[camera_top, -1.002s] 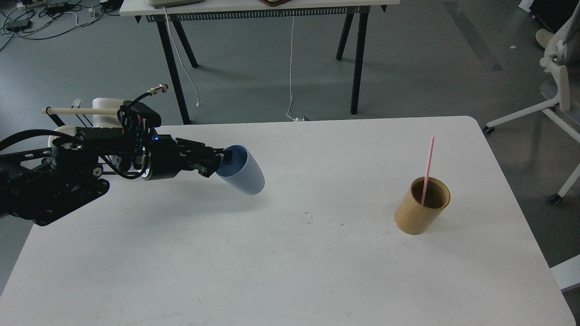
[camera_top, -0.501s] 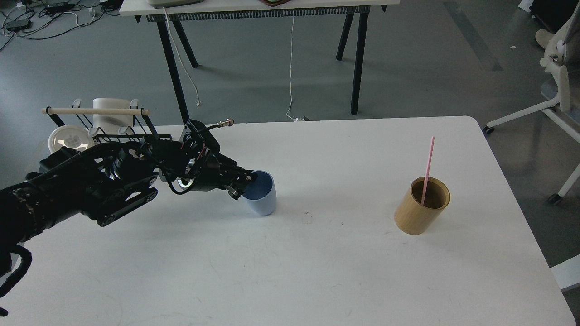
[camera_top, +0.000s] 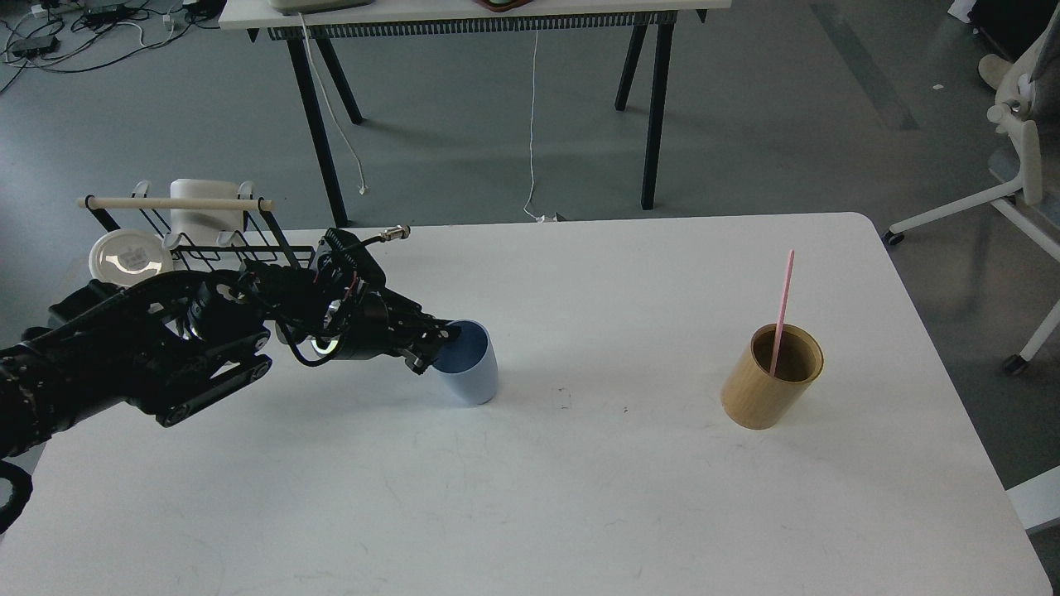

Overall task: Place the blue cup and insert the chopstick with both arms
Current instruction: 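Lift the blue cup with the left gripper and carry it toward table center, then set the blue cup upright and open the left gripper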

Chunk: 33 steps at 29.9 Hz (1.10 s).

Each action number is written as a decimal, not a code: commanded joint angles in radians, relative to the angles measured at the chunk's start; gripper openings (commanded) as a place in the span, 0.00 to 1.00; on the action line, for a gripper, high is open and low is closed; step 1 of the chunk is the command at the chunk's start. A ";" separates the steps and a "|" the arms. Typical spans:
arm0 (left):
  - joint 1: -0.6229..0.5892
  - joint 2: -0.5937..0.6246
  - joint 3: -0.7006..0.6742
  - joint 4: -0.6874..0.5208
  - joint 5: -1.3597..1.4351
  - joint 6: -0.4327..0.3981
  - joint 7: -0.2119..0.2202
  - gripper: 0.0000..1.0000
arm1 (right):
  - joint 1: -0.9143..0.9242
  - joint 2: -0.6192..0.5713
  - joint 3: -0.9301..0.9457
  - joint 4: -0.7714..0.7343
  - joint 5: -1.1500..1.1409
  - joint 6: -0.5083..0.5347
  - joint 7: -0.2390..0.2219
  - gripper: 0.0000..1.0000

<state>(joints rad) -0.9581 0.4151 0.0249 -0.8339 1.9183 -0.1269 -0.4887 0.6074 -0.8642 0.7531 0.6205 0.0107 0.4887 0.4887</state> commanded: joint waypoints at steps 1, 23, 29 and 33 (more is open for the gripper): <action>0.004 -0.001 -0.003 -0.005 -0.007 0.000 0.000 0.09 | 0.000 -0.001 0.000 0.001 0.000 0.000 0.000 0.98; 0.010 0.099 -0.071 -0.157 -0.111 -0.017 0.000 0.61 | 0.000 0.016 0.000 0.008 0.000 0.000 0.000 0.98; 0.016 0.140 -0.120 -0.231 -0.376 -0.076 0.000 0.78 | -0.001 0.014 -0.012 0.041 -0.003 0.000 0.000 0.98; 0.041 0.154 -0.215 -0.238 -0.566 -0.105 0.000 0.83 | 0.000 0.005 -0.040 0.093 -0.015 0.000 0.000 0.98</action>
<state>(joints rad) -0.9361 0.5619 -0.1267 -1.0672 1.4803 -0.2122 -0.4886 0.6064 -0.8515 0.7307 0.6822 0.0026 0.4887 0.4887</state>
